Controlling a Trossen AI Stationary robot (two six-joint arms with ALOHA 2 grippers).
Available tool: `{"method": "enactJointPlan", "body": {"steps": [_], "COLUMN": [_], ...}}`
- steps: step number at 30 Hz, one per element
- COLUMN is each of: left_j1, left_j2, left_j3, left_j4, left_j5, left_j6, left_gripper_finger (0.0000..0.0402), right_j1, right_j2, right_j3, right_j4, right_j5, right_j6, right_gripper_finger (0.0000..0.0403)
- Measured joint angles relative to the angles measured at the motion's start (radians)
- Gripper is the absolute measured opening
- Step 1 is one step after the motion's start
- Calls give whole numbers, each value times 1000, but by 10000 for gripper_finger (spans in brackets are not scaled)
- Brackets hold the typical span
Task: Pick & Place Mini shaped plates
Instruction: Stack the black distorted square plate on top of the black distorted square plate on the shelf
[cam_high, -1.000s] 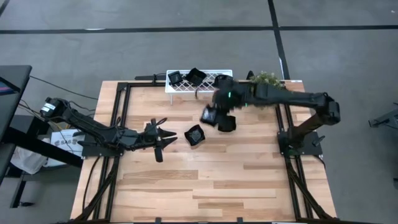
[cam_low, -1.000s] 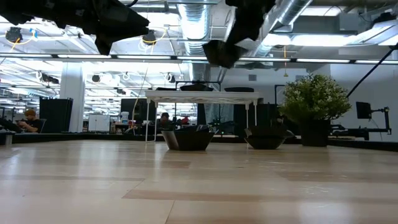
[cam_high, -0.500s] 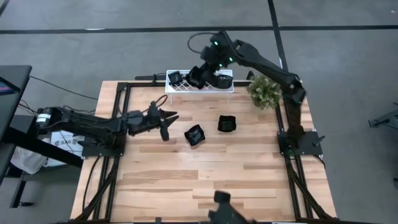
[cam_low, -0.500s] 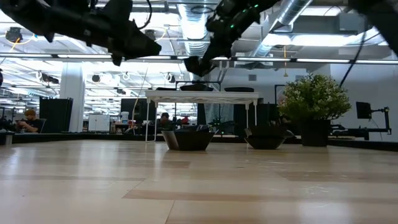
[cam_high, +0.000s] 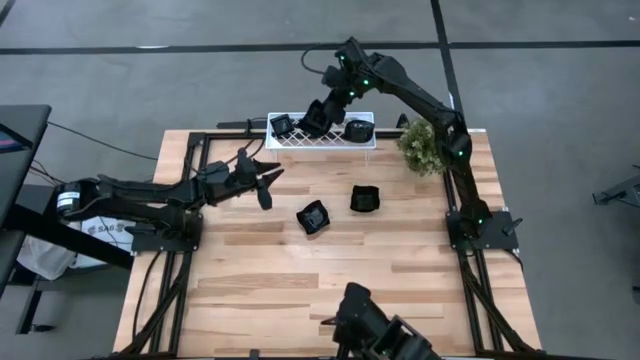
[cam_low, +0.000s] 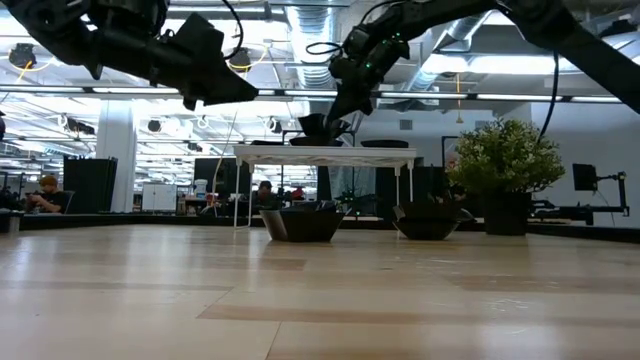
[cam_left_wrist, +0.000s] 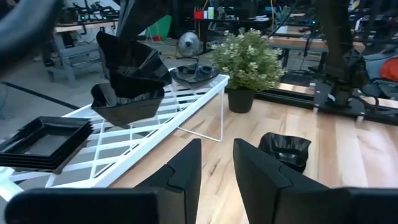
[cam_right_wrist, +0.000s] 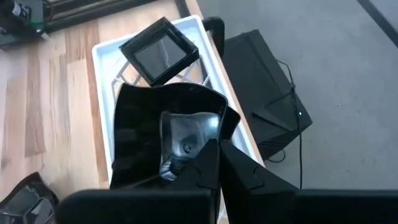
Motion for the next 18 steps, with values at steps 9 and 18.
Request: {"method": "enactJointPlan", "body": {"steps": [9, 18], "left_j1": [4, 4], "left_j2": [0, 0], "left_j3": [0, 0], "left_j4": [12, 16], "left_j5": [3, 3], "left_j6": [36, 47], "left_gripper_finger": [95, 95], "right_j1": [24, 46], "right_j2": [0, 0], "right_j3": [0, 0], "right_j4": [21, 27], "right_j5": [-2, 6], "right_j6": [45, 55], "right_gripper_finger": [0, 40]}}
